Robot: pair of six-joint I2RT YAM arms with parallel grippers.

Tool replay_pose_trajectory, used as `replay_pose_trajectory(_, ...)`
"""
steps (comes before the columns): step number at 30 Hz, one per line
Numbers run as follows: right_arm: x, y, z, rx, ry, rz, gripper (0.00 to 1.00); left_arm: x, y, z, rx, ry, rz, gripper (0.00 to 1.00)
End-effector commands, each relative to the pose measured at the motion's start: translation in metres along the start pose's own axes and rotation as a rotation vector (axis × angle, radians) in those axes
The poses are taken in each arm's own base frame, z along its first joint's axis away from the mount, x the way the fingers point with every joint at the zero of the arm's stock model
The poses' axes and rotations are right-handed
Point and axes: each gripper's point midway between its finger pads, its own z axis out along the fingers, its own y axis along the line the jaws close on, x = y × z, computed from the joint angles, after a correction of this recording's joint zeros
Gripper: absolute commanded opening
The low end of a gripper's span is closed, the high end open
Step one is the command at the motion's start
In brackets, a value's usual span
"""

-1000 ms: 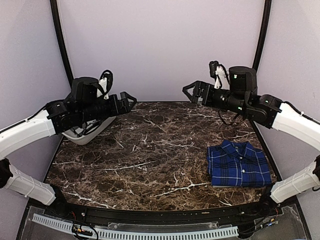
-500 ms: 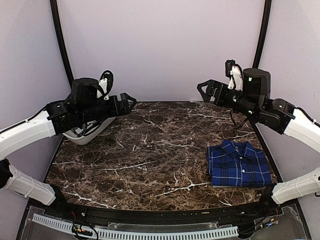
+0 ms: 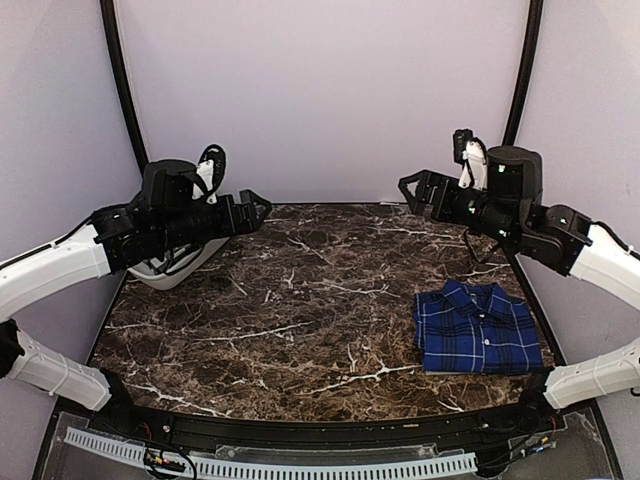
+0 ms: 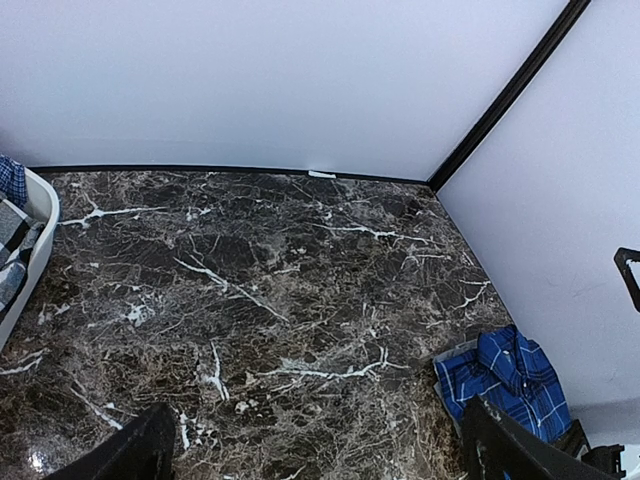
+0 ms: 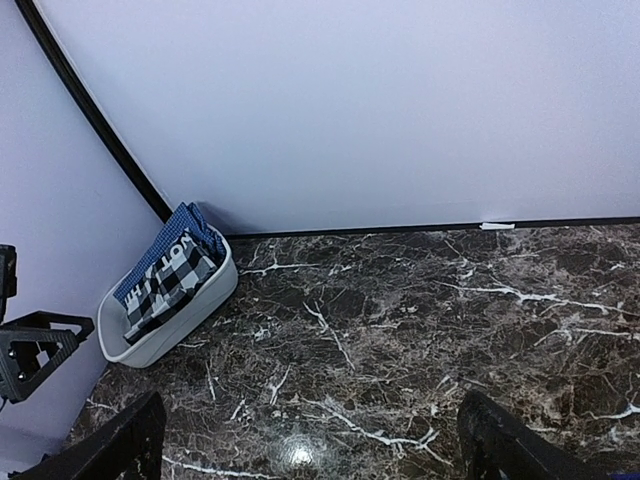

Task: Fold and stack the long sleeve shirts
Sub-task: Reset both arms

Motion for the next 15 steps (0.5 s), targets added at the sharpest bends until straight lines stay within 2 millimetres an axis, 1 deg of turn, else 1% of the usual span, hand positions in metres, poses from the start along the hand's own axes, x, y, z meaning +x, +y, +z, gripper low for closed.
replay_pose_trajectory(1,-0.0065,0.0011,-0.0038,-0.007,-0.039,0.009,0.99,-0.0073,0.0029,-0.0093,-0.001,-0.037,0.000,0.98)
replay_pose_trajectory(15,0.0009,-0.0034,-0.0033,0.004,-0.029,0.013,0.99,-0.0052,0.0033,-0.0064,-0.003,-0.030,0.002,0.99)
